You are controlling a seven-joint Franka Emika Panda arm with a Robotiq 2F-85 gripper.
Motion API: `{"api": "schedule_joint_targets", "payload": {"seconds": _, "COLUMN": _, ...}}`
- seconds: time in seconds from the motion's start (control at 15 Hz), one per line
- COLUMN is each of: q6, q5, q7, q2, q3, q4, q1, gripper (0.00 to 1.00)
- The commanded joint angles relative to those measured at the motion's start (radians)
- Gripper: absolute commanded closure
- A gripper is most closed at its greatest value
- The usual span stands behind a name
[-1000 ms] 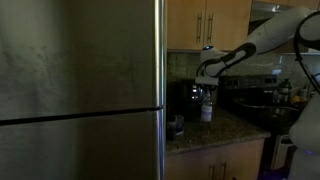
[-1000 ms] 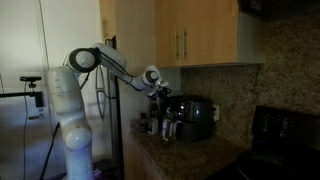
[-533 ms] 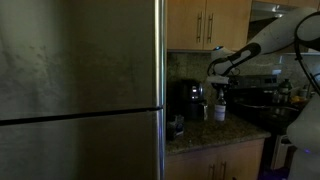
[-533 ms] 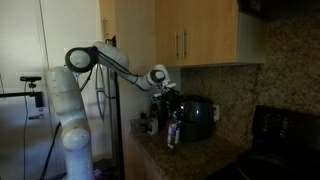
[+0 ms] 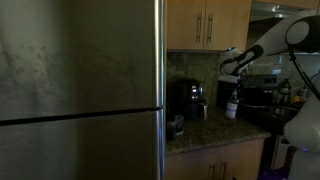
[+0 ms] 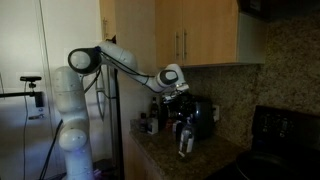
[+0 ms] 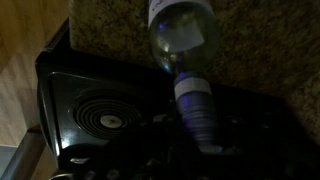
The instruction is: Move the glass bottle to the right of the counter, close the air fryer, then move the cellars to the right of the counter
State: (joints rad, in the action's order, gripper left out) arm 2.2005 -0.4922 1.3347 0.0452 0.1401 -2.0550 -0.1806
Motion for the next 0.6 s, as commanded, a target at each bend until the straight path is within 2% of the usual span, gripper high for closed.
{"api": "schedule_joint_targets", "payload": {"seconds": 0.0, "q6": -0.002, "q5": 0.02, "q7": -0.001, "q2": -0.014, "q3": 0.012, "q4": 0.018, "q1": -0.001, "gripper": 0.94}}
{"api": "schedule_joint_targets", "payload": {"seconds": 0.07, "q6": -0.002, "q5": 0.025, "q7": -0.001, "q2": -0.021, "q3": 0.018, "q4": 0.027, "q1": -0.001, "gripper": 0.77}}
{"api": "schedule_joint_targets", "payload": {"seconds": 0.2, "q6": -0.003, "q5": 0.024, "q7": -0.001, "q2": -0.021, "q3": 0.017, "q4": 0.028, "q1": 0.002, "gripper": 0.77}}
{"api": "schedule_joint_targets", "payload": {"seconds": 0.27, "q6": -0.003, "q5": 0.024, "q7": -0.001, "q2": -0.021, "q3": 0.016, "q4": 0.028, "q1": 0.003, "gripper": 0.94}}
{"api": "schedule_joint_targets", "payload": {"seconds": 0.53, "q6": 0.074, "q5": 0.026, "q7": 0.107, "q2": -0.124, "q3": 0.028, "q4": 0.127, "q1": -0.005, "gripper": 0.94}}
